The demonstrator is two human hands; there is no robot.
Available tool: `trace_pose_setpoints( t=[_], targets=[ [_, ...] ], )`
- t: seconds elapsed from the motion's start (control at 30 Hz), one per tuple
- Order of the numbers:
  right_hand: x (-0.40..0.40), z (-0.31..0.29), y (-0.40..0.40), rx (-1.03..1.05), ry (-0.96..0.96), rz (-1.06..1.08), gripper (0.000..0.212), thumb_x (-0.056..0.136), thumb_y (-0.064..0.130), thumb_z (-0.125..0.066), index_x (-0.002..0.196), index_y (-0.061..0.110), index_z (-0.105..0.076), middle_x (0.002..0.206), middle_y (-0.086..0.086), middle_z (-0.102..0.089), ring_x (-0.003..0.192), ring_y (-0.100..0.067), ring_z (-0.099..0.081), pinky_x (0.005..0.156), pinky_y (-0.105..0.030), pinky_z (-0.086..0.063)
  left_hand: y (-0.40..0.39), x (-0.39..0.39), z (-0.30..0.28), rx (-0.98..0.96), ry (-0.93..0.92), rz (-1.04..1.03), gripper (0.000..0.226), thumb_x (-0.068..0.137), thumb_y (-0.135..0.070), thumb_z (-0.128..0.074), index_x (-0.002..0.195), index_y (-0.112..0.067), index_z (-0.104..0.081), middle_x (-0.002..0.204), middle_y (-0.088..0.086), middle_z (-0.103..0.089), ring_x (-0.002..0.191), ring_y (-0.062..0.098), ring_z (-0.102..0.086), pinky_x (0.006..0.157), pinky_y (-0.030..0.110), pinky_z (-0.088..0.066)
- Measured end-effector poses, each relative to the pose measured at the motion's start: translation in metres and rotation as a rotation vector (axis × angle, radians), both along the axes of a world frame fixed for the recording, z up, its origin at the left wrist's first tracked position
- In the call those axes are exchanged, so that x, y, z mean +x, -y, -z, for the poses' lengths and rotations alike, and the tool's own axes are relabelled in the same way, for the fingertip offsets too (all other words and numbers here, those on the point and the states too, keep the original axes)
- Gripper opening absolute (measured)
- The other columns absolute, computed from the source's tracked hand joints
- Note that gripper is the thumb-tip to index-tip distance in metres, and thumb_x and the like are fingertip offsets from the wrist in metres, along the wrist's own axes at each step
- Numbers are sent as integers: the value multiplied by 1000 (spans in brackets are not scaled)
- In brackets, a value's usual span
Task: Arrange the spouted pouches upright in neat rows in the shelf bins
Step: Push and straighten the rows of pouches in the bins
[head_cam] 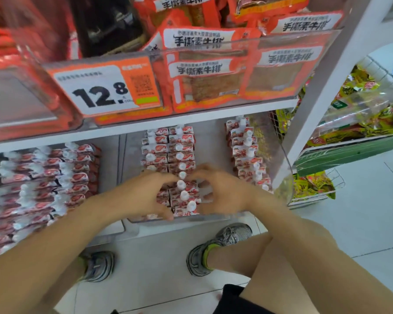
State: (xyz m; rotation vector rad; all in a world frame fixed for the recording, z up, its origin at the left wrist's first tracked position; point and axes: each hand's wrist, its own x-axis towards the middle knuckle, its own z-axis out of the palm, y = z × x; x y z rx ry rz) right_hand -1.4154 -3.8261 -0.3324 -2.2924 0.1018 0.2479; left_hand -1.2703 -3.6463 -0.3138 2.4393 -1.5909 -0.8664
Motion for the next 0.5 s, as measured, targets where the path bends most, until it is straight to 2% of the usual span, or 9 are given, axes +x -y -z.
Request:
trace_pose_setpoints(
  t=[0.1, 0.2, 0.3, 0.37, 0.5],
  targets=[
    [14, 9, -1, -58, 12, -38, 70, 69, 29, -87, 131, 20, -56, 137, 0, -44, 126, -13, -41, 105, -22, -39, 3, 4, 2, -43, -72, -35, 81, 54, -56, -86, 127, -37, -58, 117, -13, -67, 107, 10, -58, 87, 33, -50],
    [14, 15, -2, -54, 54, -65, 69, 69, 34, -87, 131, 21, -58, 144, 1, -43, 131, -14, -44, 108, -27, -39, 5, 5, 7, -44, -56, -5, 59, 61, -54, -83, 113, -32, -67, 98, -10, -72, 90, 10, -63, 81, 35, -52],
    [13, 18, -2, -63, 129, -84, 66, 71, 35, -85, 130, 19, -60, 139, 3, -52, 126, -12, -49, 104, -29, -44, 8, 1, 15, -39, 88, 84, 48, 61, -54, -83, 95, -22, -70, 79, -6, -68, 71, 11, -61, 67, 33, -52],
    [12, 20, 0, -64, 163, -72, 60, 71, 34, -85, 125, 19, -64, 133, 5, -58, 121, -9, -54, 100, -28, -47, 11, -5, 16, -84, 118, 75, 41, 61, -51, -85, 81, -19, -68, 64, -8, -59, 59, 9, -55, 57, 30, -48],
    [8, 19, 5, 7, 170, -25, 51, 67, 28, -88, 115, 21, -71, 123, 8, -64, 109, -2, -60, 92, -21, -50, 19, -12, 13, -136, 129, 59, 36, 64, -47, -85, 69, -17, -65, 57, -6, -56, 51, 9, -52, 48, 27, -41]
  ],
)
